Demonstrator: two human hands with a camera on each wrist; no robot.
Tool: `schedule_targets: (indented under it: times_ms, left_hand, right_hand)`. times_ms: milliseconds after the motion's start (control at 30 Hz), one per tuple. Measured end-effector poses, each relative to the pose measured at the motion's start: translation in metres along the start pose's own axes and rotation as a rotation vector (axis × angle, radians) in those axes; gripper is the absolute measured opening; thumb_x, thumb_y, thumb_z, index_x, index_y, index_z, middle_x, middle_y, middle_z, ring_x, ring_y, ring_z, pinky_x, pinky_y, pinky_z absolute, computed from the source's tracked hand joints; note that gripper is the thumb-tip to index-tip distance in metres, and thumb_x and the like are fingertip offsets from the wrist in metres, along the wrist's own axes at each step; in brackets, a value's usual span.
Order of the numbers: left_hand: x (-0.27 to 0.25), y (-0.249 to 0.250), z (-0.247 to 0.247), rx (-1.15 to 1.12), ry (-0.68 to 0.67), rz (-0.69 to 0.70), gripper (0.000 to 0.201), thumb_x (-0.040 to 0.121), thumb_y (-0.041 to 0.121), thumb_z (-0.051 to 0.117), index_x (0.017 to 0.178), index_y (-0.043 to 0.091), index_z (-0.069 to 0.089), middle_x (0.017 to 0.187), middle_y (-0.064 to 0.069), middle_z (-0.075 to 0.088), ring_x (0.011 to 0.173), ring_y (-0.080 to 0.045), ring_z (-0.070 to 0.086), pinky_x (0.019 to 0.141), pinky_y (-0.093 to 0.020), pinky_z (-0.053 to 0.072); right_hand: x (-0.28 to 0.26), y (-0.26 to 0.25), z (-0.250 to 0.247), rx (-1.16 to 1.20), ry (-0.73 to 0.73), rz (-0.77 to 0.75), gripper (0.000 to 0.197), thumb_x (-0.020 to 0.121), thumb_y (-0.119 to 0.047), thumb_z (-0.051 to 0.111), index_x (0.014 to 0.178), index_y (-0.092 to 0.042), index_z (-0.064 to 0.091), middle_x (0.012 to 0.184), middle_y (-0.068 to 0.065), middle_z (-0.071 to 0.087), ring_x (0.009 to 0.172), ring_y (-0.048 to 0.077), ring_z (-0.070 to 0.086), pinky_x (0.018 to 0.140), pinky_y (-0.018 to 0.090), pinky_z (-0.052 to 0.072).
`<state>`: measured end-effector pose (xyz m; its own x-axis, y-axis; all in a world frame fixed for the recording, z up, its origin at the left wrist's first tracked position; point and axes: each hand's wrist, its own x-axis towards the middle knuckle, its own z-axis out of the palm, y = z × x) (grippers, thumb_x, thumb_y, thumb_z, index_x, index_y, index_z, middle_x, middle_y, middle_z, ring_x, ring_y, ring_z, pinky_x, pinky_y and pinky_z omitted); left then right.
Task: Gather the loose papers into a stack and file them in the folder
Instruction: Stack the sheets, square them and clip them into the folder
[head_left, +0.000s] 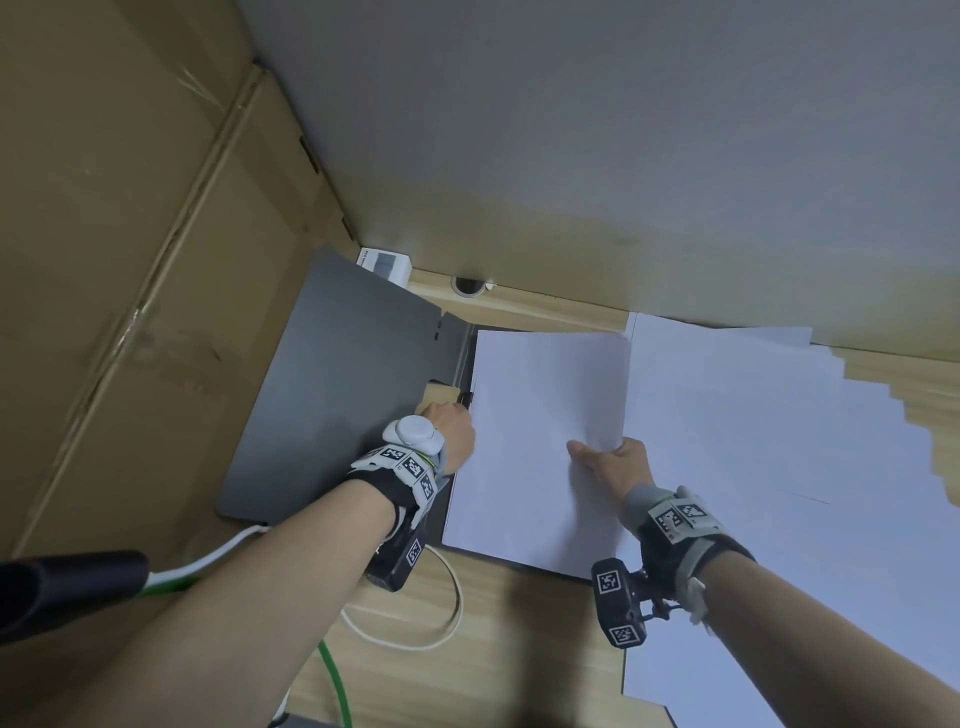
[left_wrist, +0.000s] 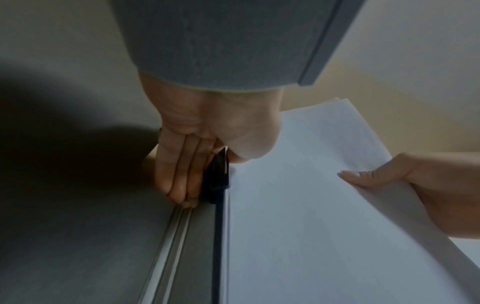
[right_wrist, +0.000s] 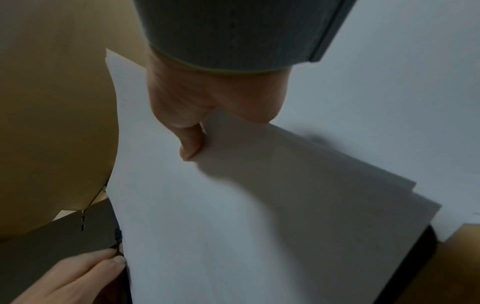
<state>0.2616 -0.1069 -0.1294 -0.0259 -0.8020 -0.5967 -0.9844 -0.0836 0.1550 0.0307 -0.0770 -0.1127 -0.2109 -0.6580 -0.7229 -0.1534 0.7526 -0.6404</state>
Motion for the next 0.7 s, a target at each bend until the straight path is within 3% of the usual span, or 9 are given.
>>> schedule_targets:
  times_ms: [100,233,300,367,467,533,567,633,700]
  left_hand:
    - [-0.001,0.003,-0.005,0.095,-0.081,0.015,0.044,0.096,0.015,0.038,0.059,0.021,0.017,0.078,-0.006,0.038,0.078,-0.02,0.039,0.071,-0.029,0.032]
    - [-0.009,0.01,-0.013,0.309,-0.251,0.034,0.04,0.09,-0.001,0.041,0.054,0.011,0.028,0.062,0.0,0.026,0.052,-0.013,0.028,0.048,-0.023,0.02]
    - [-0.01,0.011,-0.012,0.35,-0.288,0.061,0.038,0.089,-0.001,0.042,0.054,0.01,0.03,0.062,-0.001,0.027,0.058,-0.015,0.038,0.047,-0.023,0.019]
    - [-0.008,0.013,-0.013,0.395,-0.302,0.038,0.033,0.09,0.002,0.042,0.058,0.006,0.038,0.065,-0.004,0.035,0.077,-0.02,0.051,0.049,-0.024,0.023]
    - [-0.009,0.015,-0.013,0.358,-0.287,0.035,0.025,0.092,0.006,0.039,0.07,0.007,0.051,0.093,-0.007,0.058,0.088,-0.022,0.057,0.052,-0.024,0.027]
    - [-0.005,0.015,-0.003,0.385,-0.256,0.053,0.026,0.092,0.004,0.038,0.074,0.006,0.055,0.108,-0.008,0.061,0.09,-0.021,0.057,0.054,-0.023,0.028]
    - [-0.003,0.015,0.001,0.416,-0.244,0.056,0.025,0.093,0.005,0.037,0.087,0.005,0.061,0.112,-0.009,0.06,0.095,-0.022,0.059,0.06,-0.024,0.032]
    - [-0.003,0.02,0.003,0.402,-0.169,0.004,0.028,0.096,0.011,0.036,0.112,0.002,0.058,0.103,-0.012,0.059,0.1,-0.024,0.061,0.066,-0.027,0.035]
    - [-0.005,0.022,0.002,0.331,-0.119,-0.084,0.03,0.099,0.02,0.037,0.117,0.0,0.05,0.085,-0.013,0.055,0.1,-0.025,0.063,0.068,-0.029,0.034]
  right_hand:
    - [0.001,0.0,0.004,0.006,0.0,-0.011,0.015,0.083,-0.015,0.076,0.076,-0.013,0.062,0.074,0.005,0.065,0.068,0.025,0.061,0.067,0.03,0.051]
    - [0.001,-0.001,0.011,0.013,-0.008,-0.008,0.014,0.082,-0.015,0.077,0.081,-0.008,0.065,0.073,0.003,0.065,0.065,0.022,0.061,0.066,0.029,0.052]
    - [0.002,0.0,0.012,0.021,0.004,-0.005,0.016,0.081,-0.015,0.078,0.078,-0.01,0.063,0.073,0.003,0.065,0.063,0.019,0.06,0.06,0.024,0.05]
    - [0.002,0.001,0.013,0.038,0.017,0.009,0.019,0.08,-0.016,0.079,0.074,-0.013,0.061,0.072,0.003,0.064,0.061,0.018,0.06,0.056,0.023,0.046]
    - [0.005,0.003,0.014,0.021,0.041,0.03,0.026,0.079,-0.016,0.08,0.071,-0.013,0.055,0.07,0.004,0.061,0.06,0.019,0.057,0.054,0.024,0.044]
    - [0.01,0.005,0.016,-0.032,0.047,0.059,0.032,0.078,-0.02,0.081,0.073,-0.011,0.051,0.073,0.007,0.058,0.064,0.024,0.057,0.059,0.027,0.046]
    - [0.013,0.007,0.017,-0.057,0.049,0.072,0.035,0.077,-0.023,0.082,0.074,-0.01,0.049,0.074,0.008,0.055,0.067,0.025,0.056,0.062,0.029,0.047]
    - [0.017,0.009,0.016,-0.085,0.046,0.101,0.038,0.074,-0.027,0.083,0.078,-0.008,0.05,0.075,0.008,0.054,0.07,0.025,0.056,0.065,0.031,0.047]
    - [0.019,0.011,0.012,-0.06,0.034,0.091,0.027,0.072,-0.021,0.081,0.08,-0.007,0.059,0.073,0.006,0.061,0.067,0.025,0.06,0.063,0.033,0.052]
